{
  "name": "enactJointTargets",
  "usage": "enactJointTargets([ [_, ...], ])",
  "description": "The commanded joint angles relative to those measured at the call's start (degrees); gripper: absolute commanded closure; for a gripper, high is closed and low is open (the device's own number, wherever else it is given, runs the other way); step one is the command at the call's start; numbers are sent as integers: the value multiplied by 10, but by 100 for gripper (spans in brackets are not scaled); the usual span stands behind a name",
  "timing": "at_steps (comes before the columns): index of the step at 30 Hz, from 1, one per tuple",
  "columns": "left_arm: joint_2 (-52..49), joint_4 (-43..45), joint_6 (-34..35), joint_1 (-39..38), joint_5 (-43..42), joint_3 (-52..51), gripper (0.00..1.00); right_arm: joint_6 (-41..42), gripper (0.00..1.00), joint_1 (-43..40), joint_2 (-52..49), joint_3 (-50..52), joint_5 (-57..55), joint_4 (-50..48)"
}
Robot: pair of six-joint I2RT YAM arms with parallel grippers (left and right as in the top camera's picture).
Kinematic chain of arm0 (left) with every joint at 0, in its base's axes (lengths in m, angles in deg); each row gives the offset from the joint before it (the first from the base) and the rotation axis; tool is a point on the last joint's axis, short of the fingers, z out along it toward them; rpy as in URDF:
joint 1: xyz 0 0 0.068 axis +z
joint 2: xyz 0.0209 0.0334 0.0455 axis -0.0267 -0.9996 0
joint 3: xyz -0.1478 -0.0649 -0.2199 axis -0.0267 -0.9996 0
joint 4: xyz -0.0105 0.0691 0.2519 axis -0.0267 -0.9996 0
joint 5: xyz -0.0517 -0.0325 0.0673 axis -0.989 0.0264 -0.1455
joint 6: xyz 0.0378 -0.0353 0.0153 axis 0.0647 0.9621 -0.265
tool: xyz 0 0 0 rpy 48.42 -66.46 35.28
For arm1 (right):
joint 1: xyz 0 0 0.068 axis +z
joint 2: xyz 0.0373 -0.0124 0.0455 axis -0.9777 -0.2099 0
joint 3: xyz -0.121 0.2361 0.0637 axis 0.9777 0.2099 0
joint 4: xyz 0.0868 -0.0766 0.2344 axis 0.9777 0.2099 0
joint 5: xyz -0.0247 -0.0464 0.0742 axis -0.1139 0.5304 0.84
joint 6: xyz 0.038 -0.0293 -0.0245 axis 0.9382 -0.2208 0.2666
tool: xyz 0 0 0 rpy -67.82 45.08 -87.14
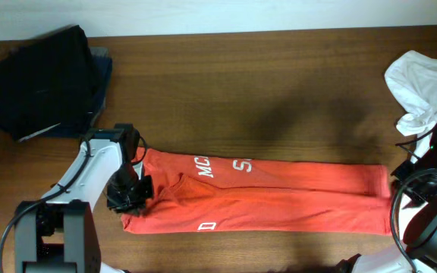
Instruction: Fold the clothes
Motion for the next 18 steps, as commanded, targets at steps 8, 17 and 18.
enactJointTargets([
  [8,-2,-12,-13,7,-47,188,99,-138,90,69,11,-129,213,23],
  [17,-2,157,23,-33,-1,-47,99,-103,96,289,11,130,211,-178],
  [18,-7,175,25,-33,4,-54,99,-72,96,303,11,158,182,-201],
])
